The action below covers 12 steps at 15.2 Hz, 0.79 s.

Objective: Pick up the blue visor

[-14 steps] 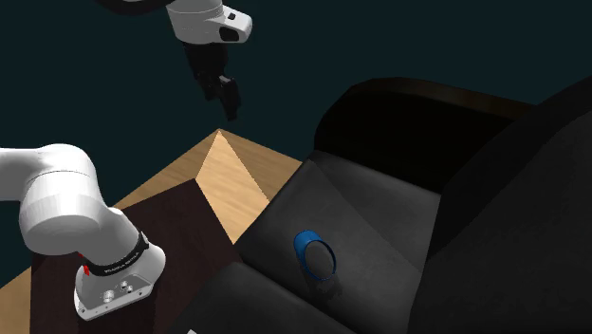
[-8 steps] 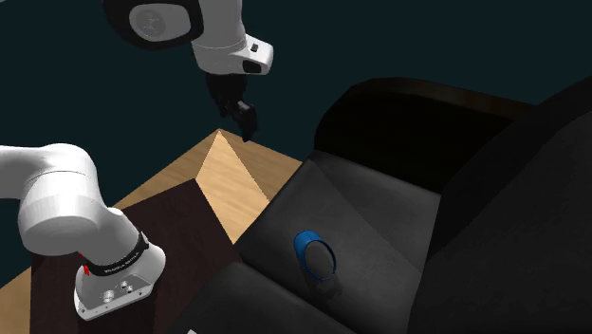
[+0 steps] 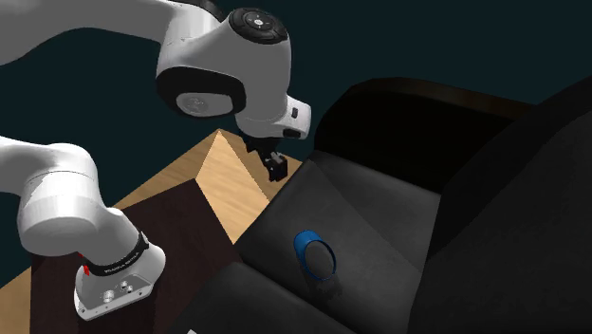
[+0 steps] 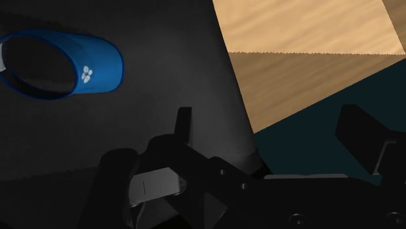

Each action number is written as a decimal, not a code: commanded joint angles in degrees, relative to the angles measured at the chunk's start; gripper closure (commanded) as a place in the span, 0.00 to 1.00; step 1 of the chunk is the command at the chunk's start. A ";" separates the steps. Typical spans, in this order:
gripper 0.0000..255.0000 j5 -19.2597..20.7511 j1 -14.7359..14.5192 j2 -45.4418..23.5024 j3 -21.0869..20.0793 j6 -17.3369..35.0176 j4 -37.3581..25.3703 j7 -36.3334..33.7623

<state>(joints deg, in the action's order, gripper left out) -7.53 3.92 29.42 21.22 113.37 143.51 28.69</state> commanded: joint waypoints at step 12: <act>0.00 -25.44 -2.25 -33.38 17.50 4.95 -9.96 33.04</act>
<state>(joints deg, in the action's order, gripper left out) -30.05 1.39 -0.98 38.16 118.88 134.70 58.80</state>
